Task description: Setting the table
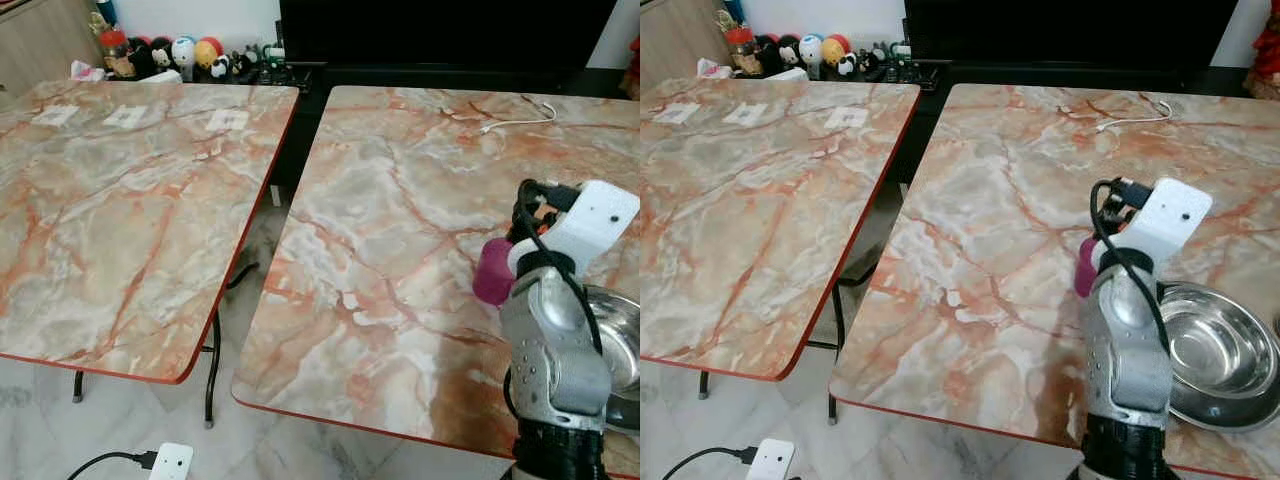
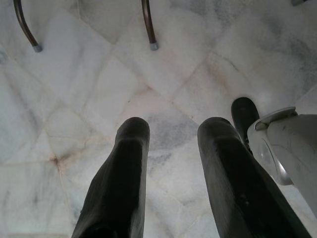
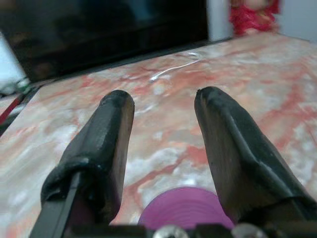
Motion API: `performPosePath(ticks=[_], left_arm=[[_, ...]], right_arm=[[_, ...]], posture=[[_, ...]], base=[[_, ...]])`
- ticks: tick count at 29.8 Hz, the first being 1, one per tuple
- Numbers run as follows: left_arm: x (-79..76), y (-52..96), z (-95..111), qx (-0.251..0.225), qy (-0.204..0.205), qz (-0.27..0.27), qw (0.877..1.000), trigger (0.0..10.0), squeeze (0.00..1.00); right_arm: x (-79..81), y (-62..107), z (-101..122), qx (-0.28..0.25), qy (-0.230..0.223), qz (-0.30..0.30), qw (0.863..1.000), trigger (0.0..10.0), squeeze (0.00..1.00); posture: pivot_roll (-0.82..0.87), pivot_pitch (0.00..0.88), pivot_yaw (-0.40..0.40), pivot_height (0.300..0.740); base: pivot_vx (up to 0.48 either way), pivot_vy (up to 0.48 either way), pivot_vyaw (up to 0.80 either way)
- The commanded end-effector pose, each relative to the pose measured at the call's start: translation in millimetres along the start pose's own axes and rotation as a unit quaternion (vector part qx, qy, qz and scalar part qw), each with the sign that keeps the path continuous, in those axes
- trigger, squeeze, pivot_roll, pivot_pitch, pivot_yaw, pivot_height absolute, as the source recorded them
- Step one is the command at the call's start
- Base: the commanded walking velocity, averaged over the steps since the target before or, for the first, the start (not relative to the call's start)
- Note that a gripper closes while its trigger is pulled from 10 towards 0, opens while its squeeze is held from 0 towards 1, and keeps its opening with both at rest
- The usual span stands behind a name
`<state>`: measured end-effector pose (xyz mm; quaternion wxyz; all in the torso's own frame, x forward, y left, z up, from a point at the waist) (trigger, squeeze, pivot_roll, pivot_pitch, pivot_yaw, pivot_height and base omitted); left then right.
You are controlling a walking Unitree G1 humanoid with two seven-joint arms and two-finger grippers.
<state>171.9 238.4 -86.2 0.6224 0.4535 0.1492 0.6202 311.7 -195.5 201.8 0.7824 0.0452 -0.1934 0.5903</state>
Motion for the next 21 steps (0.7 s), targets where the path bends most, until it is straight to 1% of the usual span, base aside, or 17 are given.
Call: performPosePath(ticks=[1, 3, 5, 7, 9, 11, 12, 13, 14, 15, 17, 19, 21], left_arm=[[1.0, 1.9, -7.3, 0.010, -0.010, -0.002, 1.000, 10.0, 0.00], [1.2, 1.8, -7.0, 0.010, -0.011, -0.002, 1.000, 10.0, 0.00], [1.8, 1.8, -7.1, 0.010, -0.012, -0.001, 1.000, 10.0, 0.00], [2.0, 1.8, -7.3, 0.011, -0.013, -0.001, 1.000, 10.0, 0.00], [2.3, 2.1, -8.1, 0.011, -0.013, 0.000, 1.000, 10.0, 0.00], [2.4, 2.2, -8.4, 0.012, -0.013, 0.000, 1.000, 10.0, 0.00], [2.6, 2.3, -8.8, 0.012, -0.014, 0.000, 1.000, 10.0, 0.00], [2.9, 2.4, -9.0, 0.011, -0.014, 0.001, 1.000, 10.0, 0.00], [3.0, 2.5, -9.0, 0.011, -0.014, 0.002, 1.000, 10.0, 0.00], [3.0, 2.5, -9.0, 0.011, -0.014, 0.002, 1.000, 10.0, 0.00], [3.9, 2.5, -8.3, 0.008, -0.010, 0.007, 1.000, 10.0, 0.00], [4.5, 2.3, -8.3, 0.009, -0.012, 0.007, 1.000, 10.0, 0.00], [5.2, 2.1, -7.7, 0.009, -0.010, 0.009, 1.000, 10.0, 0.00]], right_arm=[[3.4, 4.0, -4.5, 0.003, 0.014, 0.033, 0.999, 10.0, 0.00], [-1.3, 10.4, -17.6, 0.022, 0.044, 0.073, 0.996, 10.0, 0.00], [-3.7, 15.5, -25.7, 0.025, 0.088, 0.103, 0.991, 10.0, 0.00], [-2.9, 17.4, -27.7, 0.026, 0.094, 0.114, 0.989, 10.0, 0.00], [-0.7, 20.2, -28.5, 0.013, 0.101, 0.130, 0.986, 10.0, 0.00], [0.0, 20.6, -28.7, 0.010, 0.098, 0.132, 0.986, 10.0, 0.00], [3.3, 22.8, -29.8, 0.006, 0.099, 0.139, 0.985, 10.0, 0.00], [6.0, 26.4, -32.0, -0.003, 0.118, 0.151, 0.981, 10.0, 0.00], [6.8, 28.3, -33.2, -0.007, 0.127, 0.156, 0.980, 10.0, 0.00], [6.8, 28.3, -33.2, -0.007, 0.127, 0.156, 0.980, 10.0, 0.00], [7.3, 32.1, -36.0, -0.008, 0.115, 0.159, 0.980, 10.0, 0.00], [9.3, 35.7, -37.4, -0.013, 0.121, 0.173, 0.977, 10.0, 0.00], [10.1, 36.3, -37.3, -0.017, 0.118, 0.178, 0.977, 10.0, 0.00]], posture=[[-0.09, 0.095, 0.050, 0.740], [-0.09, 0.088, 0.045, 0.740], [-0.09, 0.080, 0.046, 0.740], [-0.09, 0.079, 0.047, 0.740], [-0.10, 0.074, 0.049, 0.740], [-0.10, 0.069, 0.052, 0.740], [-0.10, 0.062, 0.053, 0.740], [-0.09, 0.057, 0.052, 0.740], [-0.09, 0.057, 0.052, 0.740], [-0.09, 0.057, 0.052, 0.740], [-0.09, 0.053, 0.053, 0.740], [-0.08, 0.045, 0.053, 0.740], [-0.08, 0.045, 0.053, 0.740]], base=[[0.000, 0.000, 0.00], [0.000, 0.000, 0.00], [0.000, 0.000, 0.00], [0.000, 0.000, 0.00], [0.000, 0.000, 0.00], [0.000, 0.000, 0.00], [0.000, 0.000, 0.00], [0.000, 0.000, 0.00], [0.000, 0.000, 0.00], [0.000, 0.000, 0.00], [0.000, 0.000, 0.55], [0.000, 0.000, 0.80], [0.000, 0.000, 0.80]])
Point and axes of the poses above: a point about 5 cm out from each wrist's last joint towards the gripper, its own y axis pointing back from the gripper into the wrist, its own z axis along the axis of the wrist's last joint, x = y × z, the point moved 1 cm from there along -y, pointing out of the wrist towards the gripper, and after that the axes turned 11 degrees about -y, right-handed, at the moved point
